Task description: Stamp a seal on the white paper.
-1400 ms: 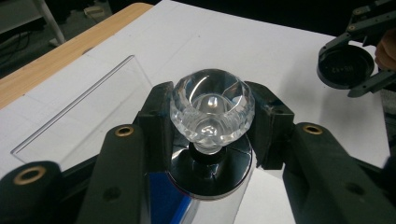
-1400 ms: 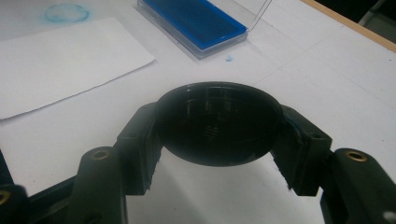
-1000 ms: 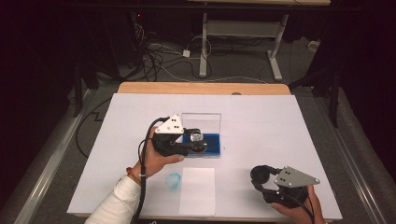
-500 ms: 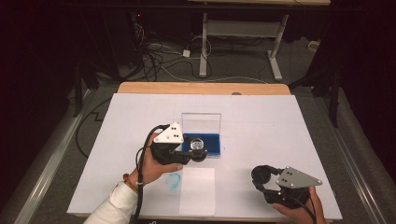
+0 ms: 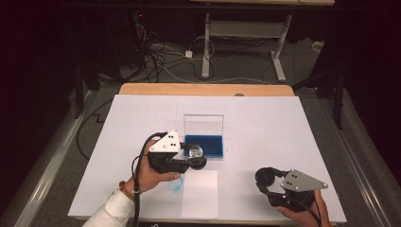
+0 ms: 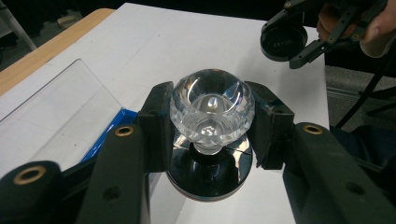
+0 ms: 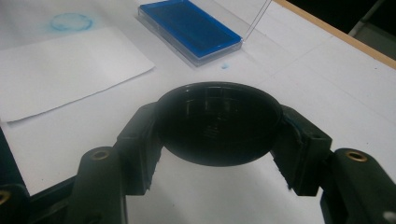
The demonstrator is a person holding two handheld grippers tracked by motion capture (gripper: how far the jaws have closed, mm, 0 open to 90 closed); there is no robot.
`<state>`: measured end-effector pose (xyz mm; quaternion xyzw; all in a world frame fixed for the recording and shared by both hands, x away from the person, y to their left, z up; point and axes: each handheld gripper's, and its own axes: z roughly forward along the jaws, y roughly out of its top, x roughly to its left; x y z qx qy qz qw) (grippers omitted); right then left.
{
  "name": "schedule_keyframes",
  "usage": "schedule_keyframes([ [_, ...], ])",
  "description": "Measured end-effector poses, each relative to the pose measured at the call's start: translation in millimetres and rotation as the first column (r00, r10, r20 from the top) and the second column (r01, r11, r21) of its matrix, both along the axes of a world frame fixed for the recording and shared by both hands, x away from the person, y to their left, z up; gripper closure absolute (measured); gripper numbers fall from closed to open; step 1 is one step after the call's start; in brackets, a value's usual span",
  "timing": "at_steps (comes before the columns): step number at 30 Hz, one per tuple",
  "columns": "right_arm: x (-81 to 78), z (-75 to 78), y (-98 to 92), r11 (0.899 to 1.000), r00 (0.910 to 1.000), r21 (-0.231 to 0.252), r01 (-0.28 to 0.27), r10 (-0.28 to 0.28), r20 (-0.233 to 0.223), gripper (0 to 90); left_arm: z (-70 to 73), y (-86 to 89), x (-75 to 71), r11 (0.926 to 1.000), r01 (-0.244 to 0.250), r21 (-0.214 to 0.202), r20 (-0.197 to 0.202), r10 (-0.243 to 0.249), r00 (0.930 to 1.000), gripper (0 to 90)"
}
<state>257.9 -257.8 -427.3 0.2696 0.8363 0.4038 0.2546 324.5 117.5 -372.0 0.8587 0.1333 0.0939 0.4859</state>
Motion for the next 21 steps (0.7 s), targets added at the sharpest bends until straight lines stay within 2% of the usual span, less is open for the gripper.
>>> schedule_keyframes([
  [10, 0.1, 0.2, -0.4, 1.0, 1.0, 0.0, 0.0, 0.0, 0.005, 38.5, -1.3, 0.3, -11.4, 0.9996, 0.026, 0.003, 0.009, -0.026, 0.9996, 54.4],
  [15, 1.0, -0.8, 0.9, 1.0, 1.0, -0.006, -0.003, 0.003, -0.001, 38.5, -5.5, -0.6, -15.2, 0.9994, 0.027, 0.02, 0.012, -0.027, 0.9996, 54.5],
  [19, 0.4, -1.1, 0.7, 1.0, 1.0, -0.005, -0.003, 0.003, 0.0, 38.5, -9.9, -1.3, -18.0, 0.9997, 0.021, 0.014, 0.022, -0.022, 0.9995, 54.5],
  [21, 0.2, -0.9, 0.4, 1.0, 1.0, -0.004, 0.0, 0.0, 0.0, 38.5, -12.6, -1.8, -18.4, 0.9994, 0.032, 0.013, 0.011, -0.032, 0.9994, 54.5],
])
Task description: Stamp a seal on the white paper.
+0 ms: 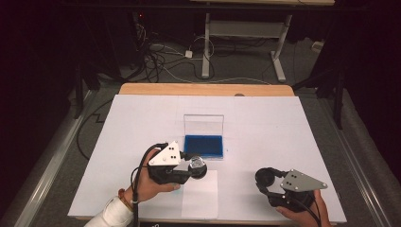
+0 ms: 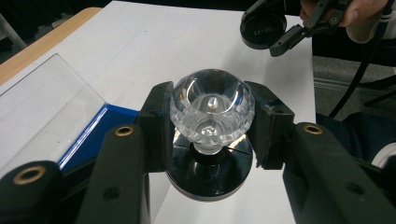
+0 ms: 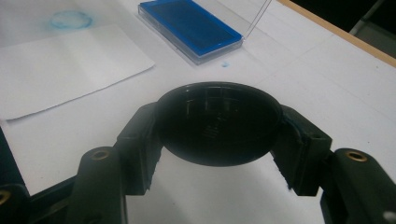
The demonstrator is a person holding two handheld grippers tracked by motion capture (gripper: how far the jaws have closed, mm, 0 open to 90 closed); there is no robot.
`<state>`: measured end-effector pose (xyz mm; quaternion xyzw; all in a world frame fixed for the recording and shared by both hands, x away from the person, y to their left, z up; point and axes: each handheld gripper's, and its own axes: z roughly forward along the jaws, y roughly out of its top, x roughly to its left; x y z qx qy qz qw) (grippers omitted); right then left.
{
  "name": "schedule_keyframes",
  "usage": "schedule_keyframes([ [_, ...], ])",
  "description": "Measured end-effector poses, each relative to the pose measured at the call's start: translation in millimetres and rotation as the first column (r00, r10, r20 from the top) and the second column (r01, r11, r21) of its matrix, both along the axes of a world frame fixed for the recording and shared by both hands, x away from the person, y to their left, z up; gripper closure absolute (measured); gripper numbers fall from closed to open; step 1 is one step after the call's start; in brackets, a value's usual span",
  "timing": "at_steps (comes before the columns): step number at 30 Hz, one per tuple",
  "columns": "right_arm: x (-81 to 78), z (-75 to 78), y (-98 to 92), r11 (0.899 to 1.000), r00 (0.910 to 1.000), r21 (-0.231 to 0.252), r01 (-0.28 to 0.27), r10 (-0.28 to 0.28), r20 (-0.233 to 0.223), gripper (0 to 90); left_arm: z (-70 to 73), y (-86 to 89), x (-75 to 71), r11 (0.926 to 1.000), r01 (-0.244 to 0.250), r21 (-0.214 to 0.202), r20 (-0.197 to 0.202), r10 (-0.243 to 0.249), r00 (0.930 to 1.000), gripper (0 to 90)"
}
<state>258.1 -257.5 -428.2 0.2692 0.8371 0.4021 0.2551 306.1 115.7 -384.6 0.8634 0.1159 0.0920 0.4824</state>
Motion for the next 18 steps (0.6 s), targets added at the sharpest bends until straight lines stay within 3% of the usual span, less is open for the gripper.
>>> schedule_keyframes([
  [18, -1.5, -0.5, 1.1, 1.0, 1.0, -0.005, -0.006, 0.006, 0.001, 38.5, -27.2, -8.2, -12.2, 0.9978, 0.014, 0.065, -0.006, -0.014, 0.9999, 54.5],
])
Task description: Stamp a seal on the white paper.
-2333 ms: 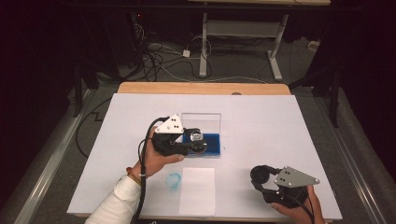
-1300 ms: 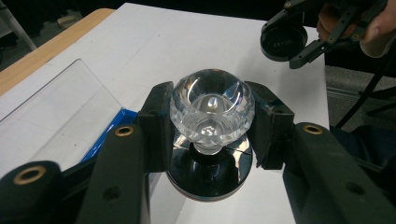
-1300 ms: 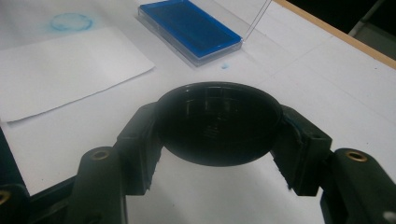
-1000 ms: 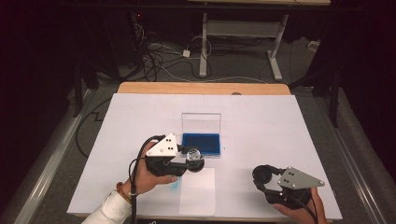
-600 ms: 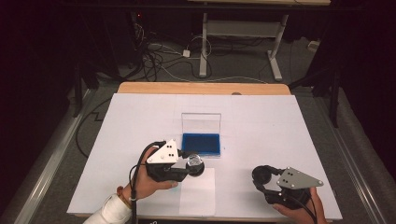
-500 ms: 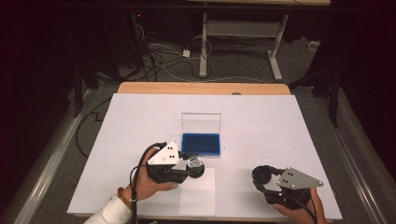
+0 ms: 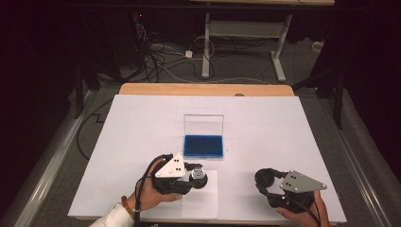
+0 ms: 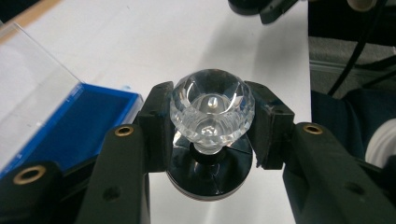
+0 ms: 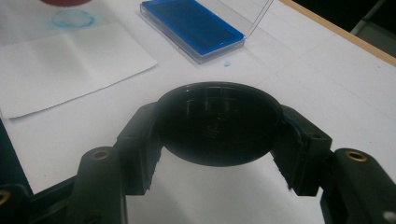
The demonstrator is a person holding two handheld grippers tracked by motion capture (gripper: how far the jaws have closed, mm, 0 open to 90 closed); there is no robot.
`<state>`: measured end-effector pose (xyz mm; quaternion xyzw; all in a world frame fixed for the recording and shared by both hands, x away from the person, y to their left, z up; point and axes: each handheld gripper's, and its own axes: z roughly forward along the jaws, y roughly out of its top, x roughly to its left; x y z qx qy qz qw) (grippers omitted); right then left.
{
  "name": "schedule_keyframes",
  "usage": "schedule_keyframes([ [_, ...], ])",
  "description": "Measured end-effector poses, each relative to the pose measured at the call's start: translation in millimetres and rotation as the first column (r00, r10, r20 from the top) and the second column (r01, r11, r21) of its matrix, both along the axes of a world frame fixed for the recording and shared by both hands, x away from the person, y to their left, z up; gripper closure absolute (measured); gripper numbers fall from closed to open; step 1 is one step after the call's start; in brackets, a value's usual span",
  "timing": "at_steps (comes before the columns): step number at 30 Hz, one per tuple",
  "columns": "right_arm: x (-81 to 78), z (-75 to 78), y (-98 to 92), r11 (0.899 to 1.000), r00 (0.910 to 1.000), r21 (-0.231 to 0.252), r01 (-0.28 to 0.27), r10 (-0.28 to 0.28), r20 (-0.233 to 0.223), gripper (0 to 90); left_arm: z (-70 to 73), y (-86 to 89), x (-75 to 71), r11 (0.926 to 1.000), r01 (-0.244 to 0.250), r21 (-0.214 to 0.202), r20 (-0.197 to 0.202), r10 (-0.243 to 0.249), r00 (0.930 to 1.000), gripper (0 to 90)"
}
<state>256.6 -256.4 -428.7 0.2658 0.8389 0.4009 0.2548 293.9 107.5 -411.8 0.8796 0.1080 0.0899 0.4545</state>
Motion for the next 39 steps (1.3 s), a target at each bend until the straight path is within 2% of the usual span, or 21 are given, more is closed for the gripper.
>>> schedule_keyframes([
  [5, -0.1, -0.1, 0.0, 1.0, 1.0, -0.001, 0.001, -0.001, 0.0, 38.5, -10.6, -1.7, 0.2, 0.9998, 0.012, 0.014, -0.03, -0.012, 0.9995, 54.5],
  [9, -0.2, -0.4, 0.5, 1.0, 1.0, -0.005, -0.001, 0.001, -0.002, 38.5, -16.2, -3.2, 0.1, 0.9996, 0.013, 0.026, -0.036, -0.012, 0.9993, 54.5],
  [14, -0.1, -0.6, 0.5, 1.0, 1.0, -0.009, 0.003, -0.003, -0.004, 38.5, -21.4, -5.2, 0.3, 0.9996, 0.019, 0.02, -0.052, -0.018, 0.9985, 54.5],
  [22, 0.1, -1.4, 0.7, 1.0, 1.0, -0.013, 0.001, -0.001, -0.005, 38.5, -30.9, -7.9, 0.1, 0.9978, 0.032, 0.057, -0.061, -0.029, 0.9978, 54.5],
  [29, 0.1, -2.2, 1.7, 1.0, 1.0, -0.02, -0.002, 0.001, -0.008, 38.5, -37.9, -5.4, 0.3, 0.9976, 0.037, 0.059, -0.087, -0.032, 0.9957, 54.4],
  [36, 0.0, -2.3, 2.4, 1.0, 1.0, -0.023, -0.004, 0.004, -0.008, 38.5, -42.6, -7.8, -0.7, 0.996, 0.048, 0.076, -0.093, -0.041, 0.9948, 54.4],
  [37, 0.0, -2.3, 2.4, 1.0, 1.0, -0.024, -0.004, 0.004, -0.008, 38.5, -43.1, -8.3, -1.0, 0.9949, 0.049, 0.088, -0.085, -0.042, 0.9955, 54.4],
  [39, 0.1, -2.4, 2.2, 1.0, 1.0, -0.024, -0.004, 0.004, -0.009, 38.5, -43.6, -8.7, -1.3, 0.9958, 0.045, 0.08, -0.087, -0.038, 0.9954, 54.4],
])
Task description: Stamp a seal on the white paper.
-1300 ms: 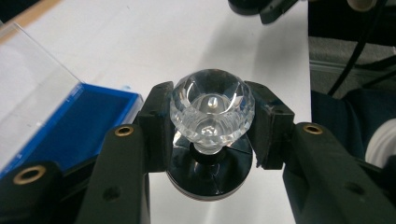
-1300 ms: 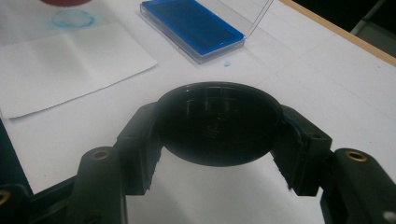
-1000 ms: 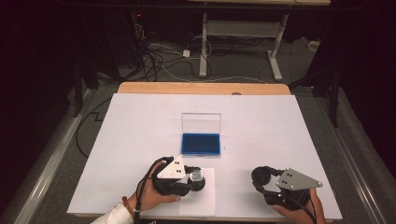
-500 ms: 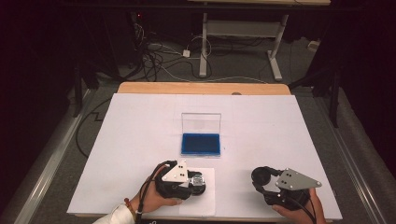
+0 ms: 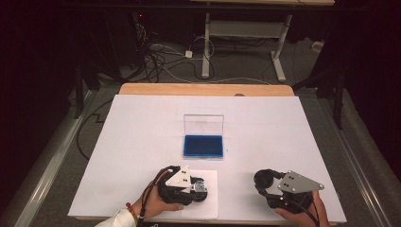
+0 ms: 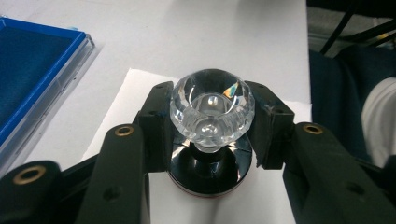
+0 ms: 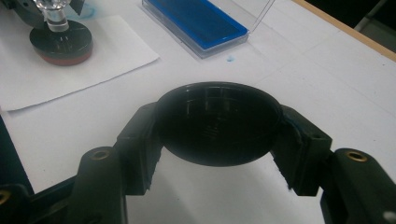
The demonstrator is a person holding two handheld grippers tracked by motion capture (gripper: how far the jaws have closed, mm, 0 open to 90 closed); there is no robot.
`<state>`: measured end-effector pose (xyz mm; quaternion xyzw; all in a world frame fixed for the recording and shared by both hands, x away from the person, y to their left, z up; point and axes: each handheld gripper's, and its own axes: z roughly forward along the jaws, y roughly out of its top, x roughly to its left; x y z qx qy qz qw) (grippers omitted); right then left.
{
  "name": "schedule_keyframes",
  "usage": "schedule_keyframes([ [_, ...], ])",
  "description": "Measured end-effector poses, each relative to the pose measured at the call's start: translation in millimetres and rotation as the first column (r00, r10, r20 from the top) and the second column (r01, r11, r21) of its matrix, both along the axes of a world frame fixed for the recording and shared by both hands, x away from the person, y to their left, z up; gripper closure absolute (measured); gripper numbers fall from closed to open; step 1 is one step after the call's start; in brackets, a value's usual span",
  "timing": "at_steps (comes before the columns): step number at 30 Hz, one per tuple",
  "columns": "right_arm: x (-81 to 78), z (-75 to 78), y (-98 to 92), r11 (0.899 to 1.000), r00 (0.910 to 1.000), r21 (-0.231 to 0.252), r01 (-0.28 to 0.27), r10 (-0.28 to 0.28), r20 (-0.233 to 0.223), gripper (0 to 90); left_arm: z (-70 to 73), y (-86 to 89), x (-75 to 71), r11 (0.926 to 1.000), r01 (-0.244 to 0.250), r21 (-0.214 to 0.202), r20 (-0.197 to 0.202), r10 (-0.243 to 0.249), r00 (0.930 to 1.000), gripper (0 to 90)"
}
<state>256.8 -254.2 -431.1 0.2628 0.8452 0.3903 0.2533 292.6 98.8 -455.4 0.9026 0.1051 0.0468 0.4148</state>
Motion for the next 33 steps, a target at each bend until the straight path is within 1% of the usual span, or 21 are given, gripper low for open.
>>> schedule_keyframes([
  [2, -0.1, 0.0, 0.0, 1.0, 1.0, 0.0, 0.001, -0.001, 0.0, 38.5, 0.2, 0.3, 0.5, 1.0, 0.006, 0.008, 0.003, -0.006, 1.0, 54.5],
  [6, -0.2, -0.1, 0.1, 1.0, 1.0, -0.001, 0.0, 0.0, 0.0, 38.5, -0.8, 1.5, 1.8, 1.0, 0.002, 0.001, -0.015, -0.002, 0.9999, 54.5],
  [8, -0.3, 0.2, 0.2, 1.0, 1.0, -0.002, -0.001, 0.001, 0.002, 38.5, -0.6, 3.4, 1.8, 0.9998, 0.012, 0.016, -0.009, -0.012, 0.9999, 54.5],
  [10, -0.3, 0.2, 0.3, 1.0, 1.0, -0.001, -0.001, 0.001, 0.001, 38.5, -1.5, 5.9, 1.9, 1.0, 0.007, 0.004, -0.024, -0.007, 0.9997, 54.5],
  [12, 0.3, -0.1, 0.6, 1.0, 1.0, -0.001, 0.0, 0.0, 0.0, 38.5, -1.1, 5.2, 1.4, 0.9998, 0.01, 0.015, -0.016, -0.009, 0.9998, 54.5],
  [15, 0.3, -0.1, 1.9, 1.0, 1.0, -0.005, -0.001, 0.001, -0.001, 38.5, -1.5, 4.5, 2.9, 0.9999, 0.008, 0.011, -0.027, -0.008, 0.9996, 54.5],
  [23, -0.3, -0.6, 2.0, 1.0, 1.0, -0.009, 0.0, 0.0, -0.003, 38.5, 0.2, 2.4, 2.1, 0.9993, 0.006, 0.037, -0.018, -0.005, 0.9998, 54.6],
  [29, -0.9, -0.3, 2.1, 1.0, 1.0, -0.008, -0.002, 0.002, 0.001, 38.5, 0.4, 1.8, 2.2, 0.9992, 0.005, 0.04, -0.021, -0.004, 0.9998, 54.6],
  [33, -0.8, -0.5, 2.0, 1.0, 1.0, -0.006, 0.0, 0.0, -0.003, 38.5, -0.4, 2.3, 2.4, 0.9994, 0.003, 0.034, -0.027, -0.002, 0.9996, 54.6],
])
